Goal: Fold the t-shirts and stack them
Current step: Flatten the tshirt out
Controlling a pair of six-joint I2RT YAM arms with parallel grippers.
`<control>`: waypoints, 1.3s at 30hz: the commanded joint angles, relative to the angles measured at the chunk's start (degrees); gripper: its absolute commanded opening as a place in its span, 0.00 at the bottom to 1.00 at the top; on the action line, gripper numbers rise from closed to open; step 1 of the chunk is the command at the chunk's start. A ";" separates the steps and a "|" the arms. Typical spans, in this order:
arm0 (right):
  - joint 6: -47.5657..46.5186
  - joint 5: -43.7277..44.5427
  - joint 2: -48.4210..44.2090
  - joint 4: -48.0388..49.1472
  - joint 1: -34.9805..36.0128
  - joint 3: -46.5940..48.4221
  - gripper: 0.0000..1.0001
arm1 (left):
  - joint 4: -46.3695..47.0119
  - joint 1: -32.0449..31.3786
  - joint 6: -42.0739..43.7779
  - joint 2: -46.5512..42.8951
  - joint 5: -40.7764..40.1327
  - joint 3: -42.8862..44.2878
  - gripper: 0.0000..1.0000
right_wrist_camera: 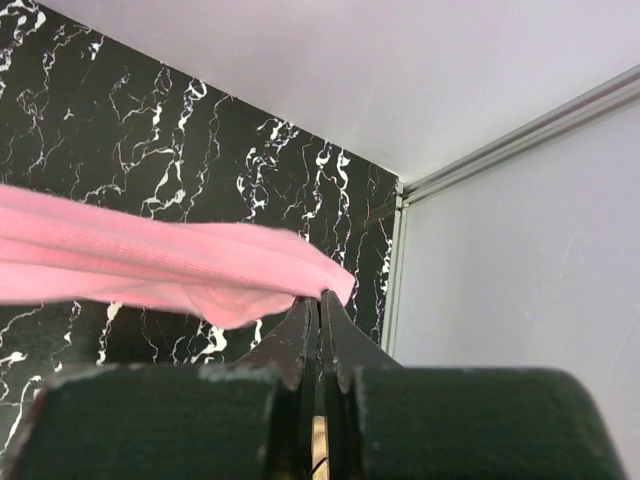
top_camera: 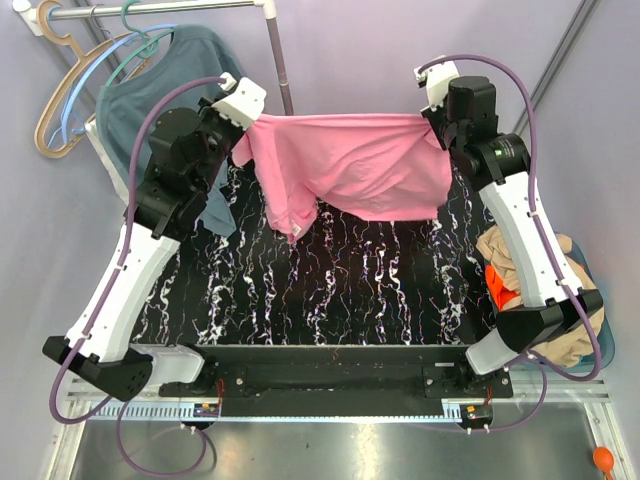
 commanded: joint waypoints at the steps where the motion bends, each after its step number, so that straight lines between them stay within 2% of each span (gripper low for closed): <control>1: -3.12 1.21 -3.77 -0.12 -1.25 -1.12 0.00 | 3.32 1.15 1.23 -0.92 -5.56 4.01 0.00; 7: -1.89 -5.28 -9.75 -3.90 -1.25 -12.55 0.00 | -1.50 1.06 0.00 -3.20 -1.18 0.15 0.00; 14: -0.57 -16.80 -17.30 -12.15 -1.25 -30.73 0.00 | -3.26 -0.95 1.41 -10.23 1.20 -22.14 0.00; 18: -0.83 -24.19 -21.09 -17.69 -1.25 -34.97 0.00 | -7.04 -5.26 1.23 -15.41 1.82 -29.91 0.00; 22: -1.27 -27.97 -22.85 -18.59 -1.34 -38.40 0.00 | -8.90 -6.94 1.40 -14.37 2.35 -33.52 0.00; 27: -1.89 -25.09 -17.68 -12.53 -1.34 -44.72 0.00 | -3.99 -7.03 3.16 -6.66 2.52 -34.93 0.00; 31: -3.55 -24.73 -8.73 -7.17 -1.25 -48.07 0.00 | 0.24 -7.03 4.83 0.29 2.26 -33.09 0.00; 39: -4.88 -17.54 7.19 3.38 -1.34 -43.60 0.00 | 7.62 -7.11 7.12 14.98 -1.25 -26.85 0.00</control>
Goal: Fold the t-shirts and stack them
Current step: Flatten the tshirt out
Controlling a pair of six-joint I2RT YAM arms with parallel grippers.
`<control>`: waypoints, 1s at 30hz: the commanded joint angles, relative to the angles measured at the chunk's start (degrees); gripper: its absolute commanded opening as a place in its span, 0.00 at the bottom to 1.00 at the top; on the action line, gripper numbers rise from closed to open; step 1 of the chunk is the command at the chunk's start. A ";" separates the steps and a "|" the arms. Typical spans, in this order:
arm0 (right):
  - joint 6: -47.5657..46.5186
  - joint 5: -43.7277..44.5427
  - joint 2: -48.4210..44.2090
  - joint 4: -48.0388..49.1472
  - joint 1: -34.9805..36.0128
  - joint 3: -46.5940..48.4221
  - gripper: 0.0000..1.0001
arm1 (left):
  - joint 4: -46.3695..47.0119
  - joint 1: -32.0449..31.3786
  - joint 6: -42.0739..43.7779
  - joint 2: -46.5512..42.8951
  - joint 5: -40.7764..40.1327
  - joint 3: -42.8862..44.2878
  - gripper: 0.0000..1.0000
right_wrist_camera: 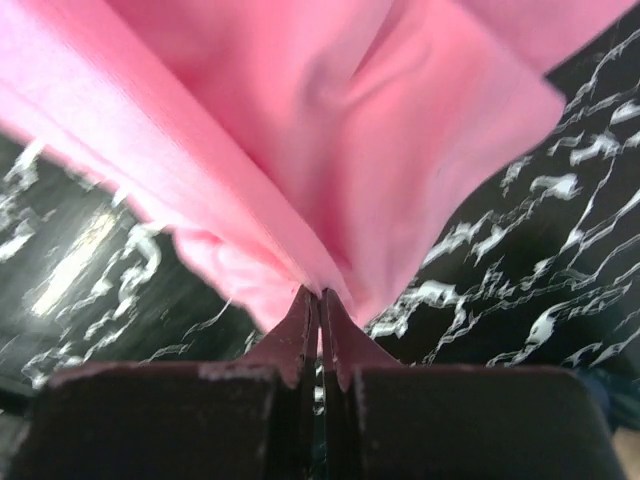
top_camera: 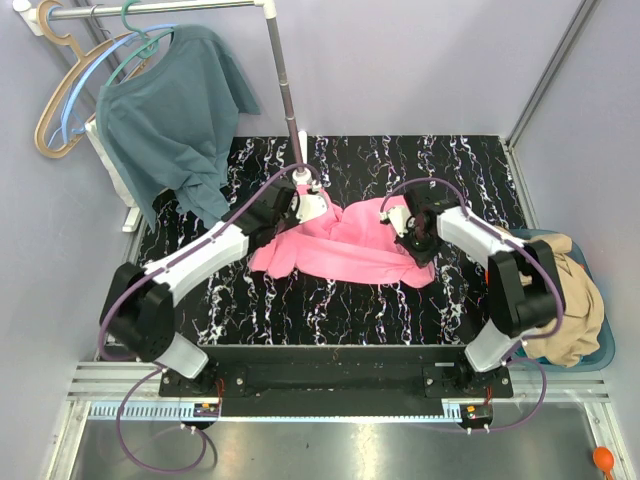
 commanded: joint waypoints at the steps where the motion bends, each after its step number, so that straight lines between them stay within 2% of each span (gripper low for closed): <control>1: -1.66 5.97 5.73 7.51 -0.62 5.82 0.01 | 8.68 -0.08 2.22 3.90 -3.11 4.87 0.00; 6: -1.75 9.23 10.06 9.37 -1.41 8.82 0.27 | 11.23 -0.08 1.79 7.51 -2.94 4.70 0.00; 7: -1.67 9.58 10.50 9.72 -1.41 9.00 0.39 | 11.58 -0.08 1.61 7.86 -2.94 4.61 0.00; 9: -0.62 9.58 10.15 9.90 -1.41 8.83 0.48 | 12.02 0.01 1.52 8.48 -2.94 4.00 0.00; 10: -0.09 9.32 9.71 9.72 -1.41 8.30 0.58 | 12.20 0.01 1.52 8.57 -2.94 3.73 0.00; 12: 1.14 7.92 7.62 9.64 -1.41 7.51 0.66 | 12.72 0.01 1.43 8.48 -2.77 3.03 0.00; 14: 1.93 6.25 5.68 9.28 -1.41 5.93 0.68 | 12.81 0.01 1.35 8.13 -2.68 2.68 0.00; 24: 6.51 -1.31 -6.27 4.10 -0.97 1.01 0.66 | 12.38 0.01 1.00 6.11 -3.56 1.53 0.00; 30: 6.95 -5.97 -6.64 2.95 0.52 -3.12 0.64 | 11.76 -0.08 0.64 5.76 -3.38 0.39 0.00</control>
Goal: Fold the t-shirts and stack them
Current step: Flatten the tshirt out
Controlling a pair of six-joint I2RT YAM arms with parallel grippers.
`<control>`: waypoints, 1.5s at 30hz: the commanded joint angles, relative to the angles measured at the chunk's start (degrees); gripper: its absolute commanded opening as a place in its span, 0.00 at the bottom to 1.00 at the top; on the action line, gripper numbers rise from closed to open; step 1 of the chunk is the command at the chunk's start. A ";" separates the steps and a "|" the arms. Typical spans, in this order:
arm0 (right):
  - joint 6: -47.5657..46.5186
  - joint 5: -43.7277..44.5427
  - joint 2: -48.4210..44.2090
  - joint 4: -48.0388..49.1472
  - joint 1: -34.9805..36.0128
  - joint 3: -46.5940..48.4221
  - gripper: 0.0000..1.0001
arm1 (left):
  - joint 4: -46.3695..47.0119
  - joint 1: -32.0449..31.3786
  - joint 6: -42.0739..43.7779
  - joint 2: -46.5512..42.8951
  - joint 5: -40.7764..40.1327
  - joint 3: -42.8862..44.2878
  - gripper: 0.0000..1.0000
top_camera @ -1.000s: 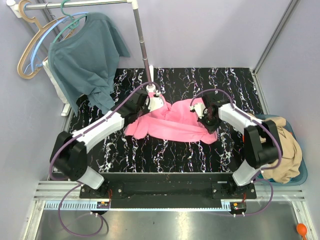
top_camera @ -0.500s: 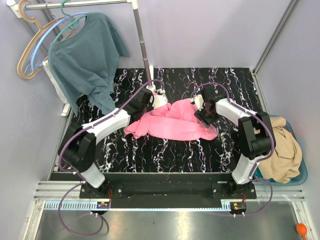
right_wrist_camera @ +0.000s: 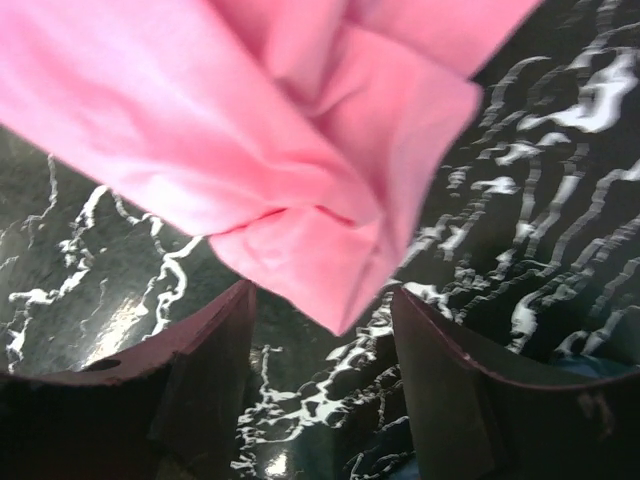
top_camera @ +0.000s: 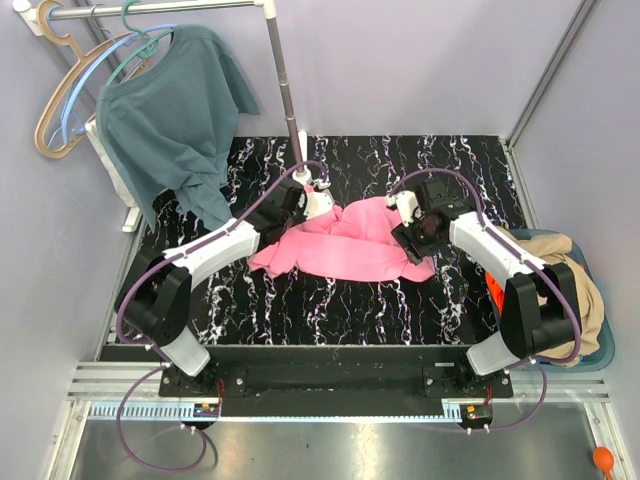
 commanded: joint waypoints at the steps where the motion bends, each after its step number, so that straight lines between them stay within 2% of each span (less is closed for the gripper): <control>1: 1.48 -5.53 -0.52 -1.31 1.68 -3.76 0.62 | 1.94 0.01 -0.62 -2.55 -1.43 -0.88 0.00; 8: 2.80 -7.03 1.33 1.41 3.79 -6.84 0.56 | 1.59 0.01 -0.80 -2.37 -1.44 -1.32 0.00; 31: 0.17 -4.22 7.57 5.46 4.15 -6.49 0.49 | 2.12 0.01 -2.20 -1.85 -0.29 -3.87 0.00; 40: -0.19 -3.34 11.61 8.80 4.15 -7.28 0.35 | 2.56 0.01 -2.73 -2.46 -0.12 -5.53 0.00; 43: -0.27 -2.99 13.01 9.68 4.06 -7.19 0.26 | 2.73 0.01 -2.91 -2.73 -0.03 -6.06 0.00; 45: -0.27 -2.55 13.54 10.03 4.06 -7.10 0.15 | 2.73 0.01 -3.17 -2.90 0.06 -6.24 0.00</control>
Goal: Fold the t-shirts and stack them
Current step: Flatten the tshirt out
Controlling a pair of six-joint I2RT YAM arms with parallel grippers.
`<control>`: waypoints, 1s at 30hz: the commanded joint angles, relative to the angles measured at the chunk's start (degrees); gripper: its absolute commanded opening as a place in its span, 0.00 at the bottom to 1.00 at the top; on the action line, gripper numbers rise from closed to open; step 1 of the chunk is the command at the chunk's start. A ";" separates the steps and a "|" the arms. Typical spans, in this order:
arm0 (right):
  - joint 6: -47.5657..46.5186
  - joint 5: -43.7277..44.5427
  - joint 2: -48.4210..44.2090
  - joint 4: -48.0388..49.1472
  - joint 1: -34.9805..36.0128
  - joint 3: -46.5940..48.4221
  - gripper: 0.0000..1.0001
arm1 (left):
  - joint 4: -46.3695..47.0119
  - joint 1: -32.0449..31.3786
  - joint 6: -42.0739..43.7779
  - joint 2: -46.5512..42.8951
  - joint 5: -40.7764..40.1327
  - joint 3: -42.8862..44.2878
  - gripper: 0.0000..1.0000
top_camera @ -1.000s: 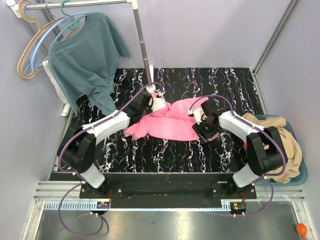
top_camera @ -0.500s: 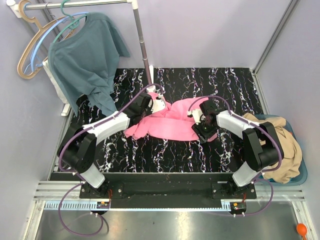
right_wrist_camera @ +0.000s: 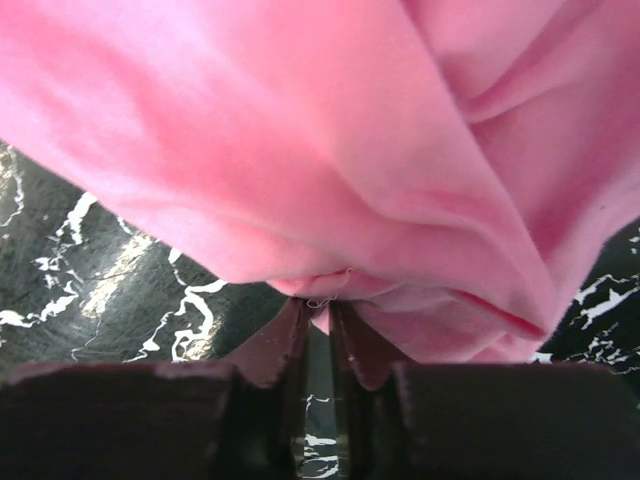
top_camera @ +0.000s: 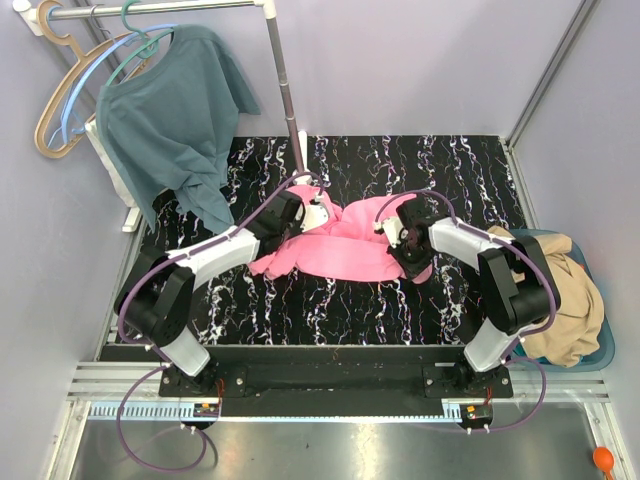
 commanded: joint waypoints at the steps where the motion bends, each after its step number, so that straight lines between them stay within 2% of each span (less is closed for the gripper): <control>1: -0.51 -0.04 4.39 5.46 0.47 -0.63 0.10 | 2.49 0.01 -1.23 -2.62 0.43 -0.97 0.00; 3: -0.51 0.66 4.48 5.46 0.39 -0.55 0.00 | 2.41 0.01 -1.40 -2.88 0.43 -1.32 0.00; 12: -0.08 4.53 -3.69 1.34 0.47 0.33 0.00 | 0.31 -0.08 -2.81 -7.45 0.78 -2.03 0.00; 22: 2.03 11.56 -16.87 -8.77 0.47 14.72 0.00 | -5.76 -0.08 -6.86 -20.62 3.68 1.66 0.00; 30: 1.42 23.51 -17.32 -8.78 -0.14 26.16 0.00 | -9.19 -0.08 -5.18 -25.55 0.52 12.99 0.00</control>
